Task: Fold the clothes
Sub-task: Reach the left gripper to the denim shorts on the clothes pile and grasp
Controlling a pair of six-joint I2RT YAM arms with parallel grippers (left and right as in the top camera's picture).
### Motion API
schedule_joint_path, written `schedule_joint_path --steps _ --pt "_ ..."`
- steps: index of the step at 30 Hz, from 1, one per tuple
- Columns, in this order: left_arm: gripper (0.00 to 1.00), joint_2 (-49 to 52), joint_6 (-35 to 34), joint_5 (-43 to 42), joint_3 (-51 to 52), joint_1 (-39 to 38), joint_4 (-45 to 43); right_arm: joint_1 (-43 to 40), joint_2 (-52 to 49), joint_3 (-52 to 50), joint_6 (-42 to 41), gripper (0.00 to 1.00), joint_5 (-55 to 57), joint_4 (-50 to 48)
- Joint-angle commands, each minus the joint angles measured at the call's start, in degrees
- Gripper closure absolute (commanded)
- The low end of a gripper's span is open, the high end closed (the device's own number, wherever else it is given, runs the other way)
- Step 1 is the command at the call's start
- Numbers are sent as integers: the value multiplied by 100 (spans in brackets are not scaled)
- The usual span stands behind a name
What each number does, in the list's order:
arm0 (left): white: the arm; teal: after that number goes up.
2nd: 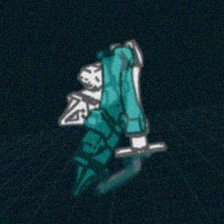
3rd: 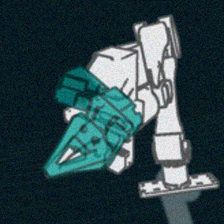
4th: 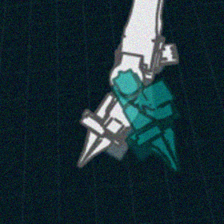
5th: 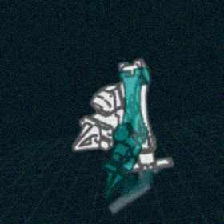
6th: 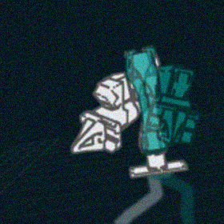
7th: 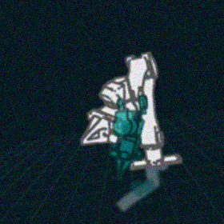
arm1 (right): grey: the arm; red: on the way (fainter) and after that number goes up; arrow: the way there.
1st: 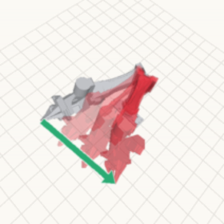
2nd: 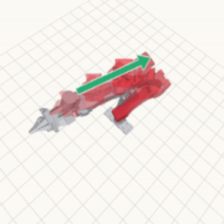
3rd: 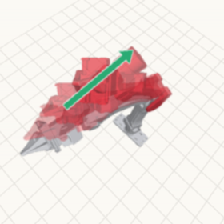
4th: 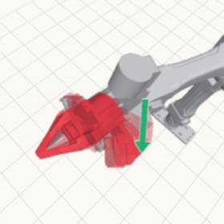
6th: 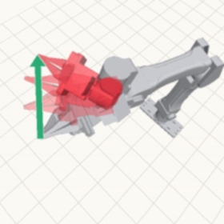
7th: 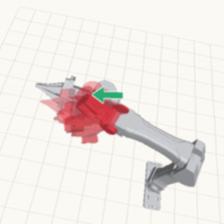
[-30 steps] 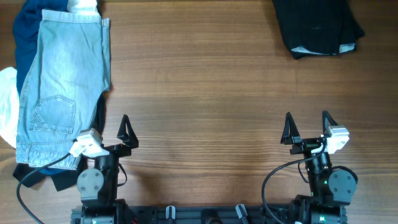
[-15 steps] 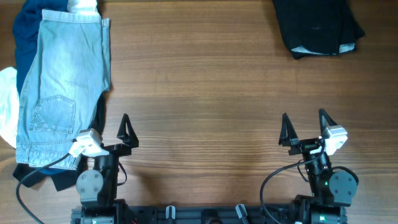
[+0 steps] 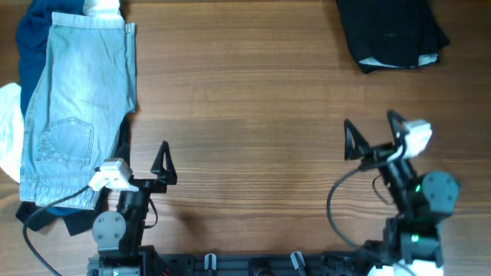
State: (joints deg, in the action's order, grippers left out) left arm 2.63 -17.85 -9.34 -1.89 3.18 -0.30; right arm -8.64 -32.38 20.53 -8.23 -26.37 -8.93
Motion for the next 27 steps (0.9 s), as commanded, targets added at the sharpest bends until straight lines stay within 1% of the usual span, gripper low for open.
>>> schedule_joint_path --steps 1,6,10,13,14,17,18,20,23,25,27 --pt "0 662 417 -157 -684 48 240 22 -750 782 70 0 -835 -20" --pt "0 2031 575 -157 -1725 48 603 22 -1543 1423 55 0 -1311 160" --pt "0 3366 573 -404 -2920 48 1209 22 -2135 1969 107 0 -1307 809" --pt "0 4424 595 -544 -3993 48 1919 22 -2542 2389 310 0 -1189 1379" --pt "0 4865 643 -546 -4476 48 2299 22 -2664 2522 389 0 -1093 1569" --pt "0 5877 1014 -588 -5624 48 3289 22 -3025 2922 535 0 -612 2190" --pt "0 6207 1145 -588 -5982 48 3602 22 -3136 3049 586 0 -413 2417" --pt "0 6885 1377 -586 -6690 48 4197 22 -3432 3364 529 0 345 3038" --pt "0 7501 1445 -588 -7241 48 4498 22 -3860 3722 577 0 1021 3753" --pt "0 7777 1443 -588 -7370 48 4461 22 -4133 3853 754 0 1071 3989" --pt "0 7987 1445 -586 -7370 48 4374 22 -4426 3862 807 0 866 3947"
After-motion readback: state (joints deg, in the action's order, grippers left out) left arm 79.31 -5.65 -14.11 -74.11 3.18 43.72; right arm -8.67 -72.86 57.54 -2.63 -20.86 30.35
